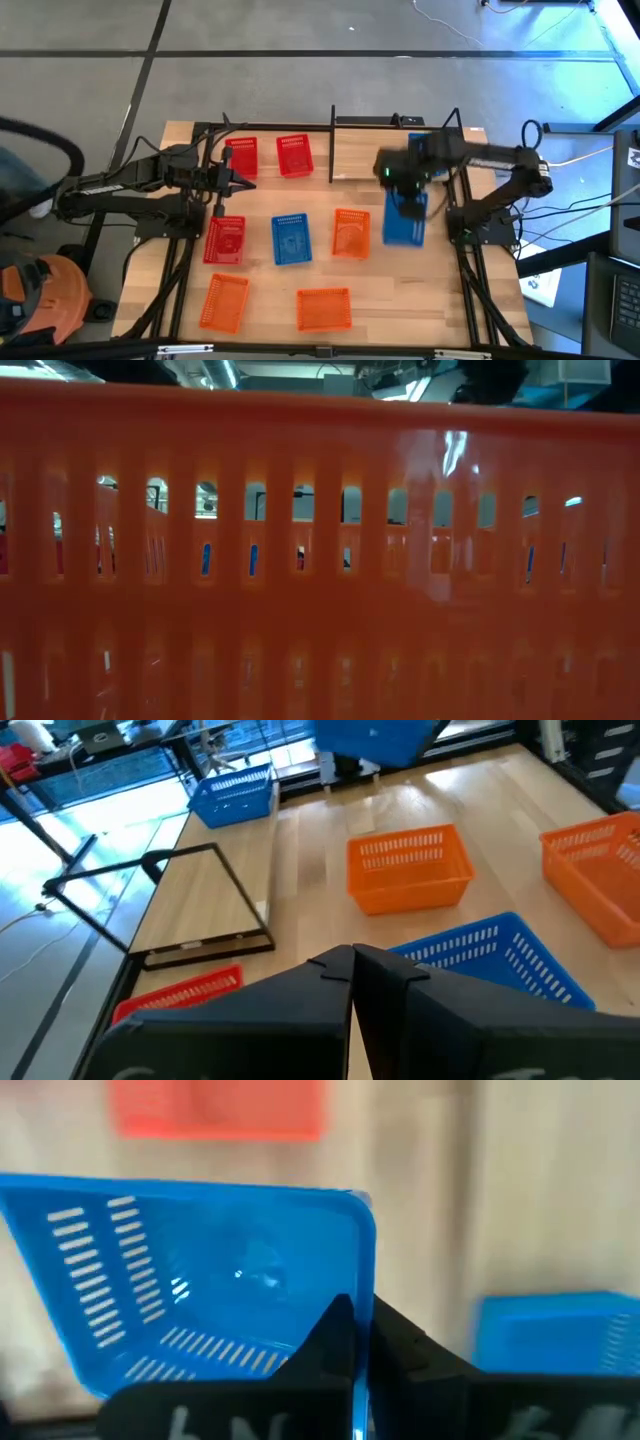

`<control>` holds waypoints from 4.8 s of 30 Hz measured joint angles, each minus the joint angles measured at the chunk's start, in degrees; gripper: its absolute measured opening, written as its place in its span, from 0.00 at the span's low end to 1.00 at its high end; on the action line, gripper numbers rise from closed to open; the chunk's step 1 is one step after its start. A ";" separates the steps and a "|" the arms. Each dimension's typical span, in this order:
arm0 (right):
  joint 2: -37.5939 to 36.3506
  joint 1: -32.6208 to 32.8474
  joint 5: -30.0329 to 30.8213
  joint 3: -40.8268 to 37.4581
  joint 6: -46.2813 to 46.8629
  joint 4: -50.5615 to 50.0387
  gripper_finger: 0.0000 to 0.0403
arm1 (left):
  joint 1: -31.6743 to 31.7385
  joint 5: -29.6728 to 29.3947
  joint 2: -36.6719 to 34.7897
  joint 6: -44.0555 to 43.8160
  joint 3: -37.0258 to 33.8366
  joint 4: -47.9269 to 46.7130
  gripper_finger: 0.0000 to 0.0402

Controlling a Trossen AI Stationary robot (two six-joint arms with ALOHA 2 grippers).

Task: Stack baskets on shelf by color
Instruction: Stack the right blue basket on top of the blue basket on the shelf

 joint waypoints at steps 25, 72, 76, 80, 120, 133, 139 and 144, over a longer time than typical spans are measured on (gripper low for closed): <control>6.77 -41.94 9.80 3.54 -46.55 0.50 0.00 | 0.00 -8.44 0.02 -5.98 0.00 1.67 0.00; 11.14 -46.40 7.81 3.50 -41.60 2.58 0.10 | 0.01 -10.52 0.02 -5.54 0.00 2.71 0.00; 10.36 -46.40 7.36 3.50 -41.90 3.24 0.04 | 0.00 -10.52 0.02 -5.54 0.00 2.71 0.00; 10.34 -46.40 7.31 3.50 -41.93 3.28 0.02 | 0.01 -10.54 0.02 -5.54 0.00 2.72 0.00; 10.34 -48.35 4.47 3.50 -42.05 1.78 0.02 | 0.02 -10.87 0.01 -5.54 0.00 2.73 0.00; 10.34 -49.46 4.62 6.91 -41.93 -0.08 0.01 | 0.01 -10.82 0.02 -5.55 0.00 3.18 0.00; 10.34 -49.42 7.17 4.90 -41.93 -0.09 0.00 | 0.02 -10.80 0.01 -5.53 0.00 5.60 0.00; 10.34 -49.75 8.88 2.47 -41.90 -0.09 0.00 | 0.00 -10.78 0.00 -5.52 0.00 5.77 0.00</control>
